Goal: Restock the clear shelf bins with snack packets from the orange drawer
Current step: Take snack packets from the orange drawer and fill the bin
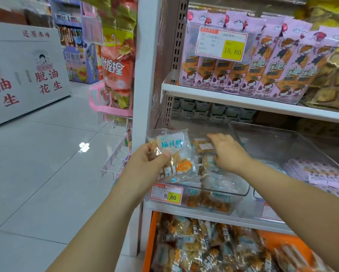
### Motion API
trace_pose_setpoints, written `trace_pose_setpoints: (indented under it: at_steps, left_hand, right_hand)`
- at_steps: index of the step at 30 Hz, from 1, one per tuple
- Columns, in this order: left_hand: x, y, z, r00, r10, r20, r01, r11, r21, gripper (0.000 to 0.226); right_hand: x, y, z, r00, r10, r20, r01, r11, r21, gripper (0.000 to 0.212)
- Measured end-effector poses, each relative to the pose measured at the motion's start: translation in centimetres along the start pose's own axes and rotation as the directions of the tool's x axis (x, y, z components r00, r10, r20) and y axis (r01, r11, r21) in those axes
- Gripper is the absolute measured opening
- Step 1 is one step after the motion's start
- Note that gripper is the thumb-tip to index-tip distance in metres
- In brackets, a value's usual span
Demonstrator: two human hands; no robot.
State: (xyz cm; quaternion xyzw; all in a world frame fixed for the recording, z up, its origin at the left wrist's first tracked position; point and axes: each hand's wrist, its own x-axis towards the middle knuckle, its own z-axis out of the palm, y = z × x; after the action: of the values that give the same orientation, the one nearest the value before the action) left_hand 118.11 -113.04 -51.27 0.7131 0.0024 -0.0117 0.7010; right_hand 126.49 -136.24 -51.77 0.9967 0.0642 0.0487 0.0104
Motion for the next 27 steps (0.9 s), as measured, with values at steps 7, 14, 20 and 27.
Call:
trace_pose_setpoints:
  at_steps: [7, 14, 20, 27]
  left_hand:
    - [0.4, 0.2, -0.4, 0.999, 0.011, 0.041, -0.014, 0.998, 0.065, 0.023]
    - [0.2, 0.2, -0.8, 0.991, 0.131, 0.023, -0.133, 0.979, 0.156, 0.025]
    - [-0.4, -0.2, -0.4, 0.975, 0.221, -0.012, -0.207, 0.929, 0.306, 0.025]
    - [-1.2, -0.2, 1.2, 0.927, -0.050, 0.372, 0.041, 0.999, 0.032, 0.026]
  right_hand:
    - [1.0, 0.3, -0.1, 0.991, 0.032, -0.130, -0.041, 0.997, -0.071, 0.034]
    - [-4.5, -0.9, -3.9, 0.966, 0.099, -0.237, 0.071, 0.784, 0.617, 0.012]
    - [-8.5, -0.7, -6.0, 0.995, 0.063, -0.072, 0.030, 0.519, 0.854, 0.022]
    - [-9.1, -3.6, -7.1, 0.958, -0.224, -0.181, 0.285, 0.824, 0.490, 0.012]
